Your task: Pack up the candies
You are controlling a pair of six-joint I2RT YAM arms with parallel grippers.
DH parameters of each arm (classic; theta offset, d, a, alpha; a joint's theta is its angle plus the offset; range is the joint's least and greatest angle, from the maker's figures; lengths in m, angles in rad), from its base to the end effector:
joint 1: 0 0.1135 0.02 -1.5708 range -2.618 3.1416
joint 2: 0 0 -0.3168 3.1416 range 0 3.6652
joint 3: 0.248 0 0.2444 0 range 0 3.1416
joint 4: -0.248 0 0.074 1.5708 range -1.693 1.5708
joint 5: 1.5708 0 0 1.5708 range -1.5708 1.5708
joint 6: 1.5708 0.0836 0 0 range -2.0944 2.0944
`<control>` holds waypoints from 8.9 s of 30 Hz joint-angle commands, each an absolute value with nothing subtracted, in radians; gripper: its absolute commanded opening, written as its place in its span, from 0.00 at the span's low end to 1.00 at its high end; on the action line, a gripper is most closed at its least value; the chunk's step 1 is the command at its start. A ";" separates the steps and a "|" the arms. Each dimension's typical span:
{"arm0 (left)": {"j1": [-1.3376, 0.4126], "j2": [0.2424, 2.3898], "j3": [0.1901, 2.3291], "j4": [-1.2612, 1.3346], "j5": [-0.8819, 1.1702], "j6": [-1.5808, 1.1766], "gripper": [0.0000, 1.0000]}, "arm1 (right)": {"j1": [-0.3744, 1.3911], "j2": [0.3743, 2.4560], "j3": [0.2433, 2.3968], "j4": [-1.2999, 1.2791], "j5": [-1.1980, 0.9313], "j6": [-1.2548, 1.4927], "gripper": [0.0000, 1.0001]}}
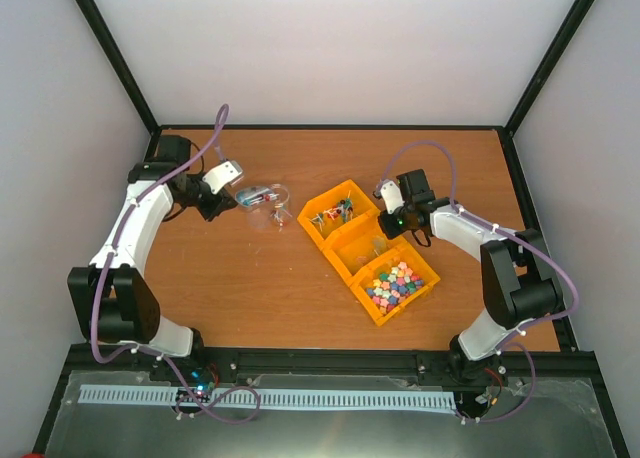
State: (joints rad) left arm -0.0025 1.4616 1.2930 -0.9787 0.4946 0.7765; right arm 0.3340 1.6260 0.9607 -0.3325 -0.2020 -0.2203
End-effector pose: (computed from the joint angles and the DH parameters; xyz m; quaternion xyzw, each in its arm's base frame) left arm 0.2897 -0.0404 0.3133 0.4075 0.8574 -0.1447 0.2790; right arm 0.3208 0.1291 0.1998 -0.2885 0.9101 0.1125 0.2752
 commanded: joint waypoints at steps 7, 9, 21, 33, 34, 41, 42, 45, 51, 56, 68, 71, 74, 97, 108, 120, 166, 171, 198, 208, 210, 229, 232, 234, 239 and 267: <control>-0.019 1.484 1.377 -1.028 0.461 0.810 0.01 | 0.324 1.654 0.979 -0.316 -0.176 -0.218 0.03; -0.022 1.487 1.382 -1.034 0.453 0.814 0.01 | 0.324 1.654 0.981 -0.318 -0.173 -0.218 0.03; -0.052 1.497 1.412 -1.059 0.399 0.830 0.01 | 0.323 1.658 0.983 -0.317 -0.166 -0.214 0.04; -0.083 1.517 1.460 -1.094 0.343 0.848 0.01 | 0.324 1.660 0.983 -0.319 -0.164 -0.212 0.03; -0.088 1.519 1.462 -1.095 0.340 0.849 0.01 | 0.324 1.660 0.982 -0.319 -0.165 -0.213 0.03; -0.099 1.525 1.485 -1.102 0.308 0.854 0.01 | 0.324 1.660 0.984 -0.319 -0.167 -0.213 0.03; -0.102 1.527 1.490 -1.105 0.301 0.857 0.01 | 0.323 1.660 0.984 -0.319 -0.167 -0.213 0.03; -0.106 1.529 1.506 -1.109 0.286 0.868 0.01 | 0.323 1.661 0.984 -0.320 -0.166 -0.213 0.03; -0.111 1.538 1.536 -1.137 0.271 0.890 0.01 | 0.324 1.662 0.986 -0.319 -0.165 -0.213 0.03; -0.135 1.538 1.543 -1.144 0.250 0.899 0.01 | 0.324 1.662 0.986 -0.321 -0.165 -0.213 0.03; -0.222 1.542 1.551 -1.115 0.073 0.921 0.01 | 0.324 1.664 0.987 -0.322 -0.164 -0.212 0.03; -0.235 1.536 1.550 -1.114 0.057 0.934 0.01 | 0.323 1.666 0.989 -0.324 -0.167 -0.210 0.03; -0.236 1.537 1.560 -1.114 0.060 0.932 0.01 | 0.324 1.666 0.988 -0.324 -0.166 -0.210 0.03; -0.461 1.668 1.783 -1.314 0.144 0.605 0.01 | 0.324 1.663 0.992 -0.328 -0.172 -0.206 0.03; -0.575 1.903 1.963 -1.418 0.063 0.446 0.01 | 0.322 1.664 0.992 -0.331 -0.179 -0.198 0.03; -0.624 2.087 2.073 -1.461 -0.027 0.390 0.01 | 0.322 1.661 0.991 -0.327 -0.192 -0.194 0.03; -0.564 1.867 1.251 -0.230 0.365 0.257 0.01 | 0.315 1.661 0.977 -0.311 -0.176 -0.194 0.03; -0.546 1.814 1.218 -0.196 0.372 0.249 0.01 | 0.311 1.660 0.975 -0.310 -0.168 -0.193 0.03; -0.488 1.595 1.024 -0.064 0.511 0.302 0.01 | 0.310 1.670 0.978 -0.307 -0.159 -0.197 0.03; -0.468 1.533 1.034 -0.067 0.551 0.295 0.01 | 0.310 1.650 0.988 -0.319 -0.165 -0.192 0.19; -0.461 1.516 1.060 -0.130 0.571 0.288 0.01 | 0.309 1.643 0.993 -0.325 -0.165 -0.192 0.25; -0.160 1.284 1.148 -0.637 0.662 0.465 0.01 | 0.287 1.514 1.078 -0.429 -0.223 -0.209 0.82; -0.108 1.281 1.173 -0.714 0.656 0.523 0.01 | 0.263 1.490 1.104 -0.476 -0.256 -0.233 0.87; -0.081 1.280 1.184 -0.757 0.651 0.566 0.01 | 0.247 1.475 1.120 -0.518 -0.286 -0.253 0.90; -0.056 1.303 1.223 -0.860 0.599 0.661 0.01 | 0.167 1.441 1.124 -0.627 -0.345 -0.314 0.95; -0.052 1.482 1.402 -1.028 0.418 0.764 0.01 | 0.023 1.501 1.043 -0.881 -0.529 -0.488 0.98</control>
State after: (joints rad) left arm -0.0616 1.4670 1.3411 -0.9894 0.4290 0.7261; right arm 0.0265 1.4845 1.0573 -0.8520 -0.4961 -0.4686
